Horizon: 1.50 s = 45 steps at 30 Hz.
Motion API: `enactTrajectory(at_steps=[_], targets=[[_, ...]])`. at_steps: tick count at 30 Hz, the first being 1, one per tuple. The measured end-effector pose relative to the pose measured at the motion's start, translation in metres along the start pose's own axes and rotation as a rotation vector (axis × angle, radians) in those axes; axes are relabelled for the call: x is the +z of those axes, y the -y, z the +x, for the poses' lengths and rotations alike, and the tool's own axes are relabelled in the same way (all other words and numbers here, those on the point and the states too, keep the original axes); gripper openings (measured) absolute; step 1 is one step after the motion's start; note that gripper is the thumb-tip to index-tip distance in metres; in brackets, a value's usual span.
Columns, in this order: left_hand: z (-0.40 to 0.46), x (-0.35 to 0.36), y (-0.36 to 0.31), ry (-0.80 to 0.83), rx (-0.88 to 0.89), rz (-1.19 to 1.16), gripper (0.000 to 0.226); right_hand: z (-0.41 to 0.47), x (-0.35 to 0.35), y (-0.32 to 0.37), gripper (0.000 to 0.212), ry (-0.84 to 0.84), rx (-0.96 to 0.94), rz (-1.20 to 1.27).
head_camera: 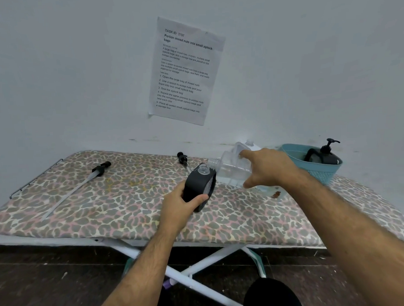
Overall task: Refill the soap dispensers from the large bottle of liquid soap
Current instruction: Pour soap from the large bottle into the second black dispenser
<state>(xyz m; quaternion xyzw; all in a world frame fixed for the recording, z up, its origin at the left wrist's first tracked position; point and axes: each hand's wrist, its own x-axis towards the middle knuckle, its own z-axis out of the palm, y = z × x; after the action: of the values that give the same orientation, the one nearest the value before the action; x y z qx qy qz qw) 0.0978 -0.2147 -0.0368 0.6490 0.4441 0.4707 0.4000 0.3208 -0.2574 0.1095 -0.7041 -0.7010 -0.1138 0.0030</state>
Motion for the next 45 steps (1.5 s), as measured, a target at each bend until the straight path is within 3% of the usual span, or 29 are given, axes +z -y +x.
enactTrajectory(at_steps=[45], targets=[[0.001,0.000,0.002,0.002,0.006,-0.020,0.053,0.008,-0.014,0.001,0.083,0.033,-0.032,-0.061]])
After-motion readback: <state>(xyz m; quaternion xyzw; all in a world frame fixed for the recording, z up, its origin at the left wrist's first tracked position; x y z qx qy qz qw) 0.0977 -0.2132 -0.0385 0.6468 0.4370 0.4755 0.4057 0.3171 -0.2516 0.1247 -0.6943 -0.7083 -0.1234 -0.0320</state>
